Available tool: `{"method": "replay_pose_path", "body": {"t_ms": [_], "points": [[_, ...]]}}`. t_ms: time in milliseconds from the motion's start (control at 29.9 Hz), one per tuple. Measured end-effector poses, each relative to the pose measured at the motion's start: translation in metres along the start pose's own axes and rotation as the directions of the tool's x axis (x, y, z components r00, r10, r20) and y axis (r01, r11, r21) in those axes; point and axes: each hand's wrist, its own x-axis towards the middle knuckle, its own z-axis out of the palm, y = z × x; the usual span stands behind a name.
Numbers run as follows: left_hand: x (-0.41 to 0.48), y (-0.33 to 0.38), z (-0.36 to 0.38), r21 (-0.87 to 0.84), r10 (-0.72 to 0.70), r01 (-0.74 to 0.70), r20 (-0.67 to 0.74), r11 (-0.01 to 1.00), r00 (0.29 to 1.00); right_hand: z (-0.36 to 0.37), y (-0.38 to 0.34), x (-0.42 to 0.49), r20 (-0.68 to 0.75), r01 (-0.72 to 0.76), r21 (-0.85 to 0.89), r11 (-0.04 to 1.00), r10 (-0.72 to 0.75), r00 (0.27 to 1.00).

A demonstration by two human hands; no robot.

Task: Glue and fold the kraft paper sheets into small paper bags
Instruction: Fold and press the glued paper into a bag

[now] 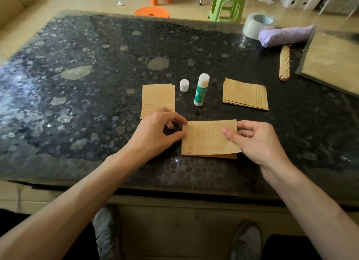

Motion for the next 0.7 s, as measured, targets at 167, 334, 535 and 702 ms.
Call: {"method": "replay_pose_path", "body": {"t_ms": [167, 334, 535, 702], "points": [[0.0012, 0.0003, 0.0018, -0.016, -0.02, 0.02, -0.021, 1.0, 1.0, -0.0004, 0.0013, 0.0002, 0.004, 0.002, -0.009, 1.0, -0.002, 1.0], [0.0031, -0.0005, 0.0012, -0.098, -0.105, 0.097, -0.078, 0.99, 0.991, 0.0004, 0.0016, -0.0004, 0.002, 0.023, -0.007, 1.0, -0.023, 1.0], [0.0019, -0.0012, 0.0007, -0.116, -0.094, 0.084, -0.087, 0.99, 0.992, 0.0006, 0.0017, 0.0002, 0.005, 0.014, -0.017, 1.0, -0.014, 1.0], [0.0002, -0.0024, 0.0013, -0.048, -0.028, 0.026, -0.031, 0.998, 0.999, 0.0006, 0.0013, -0.0004, 0.001, 0.02, -0.034, 0.999, -0.02, 1.0]]}}
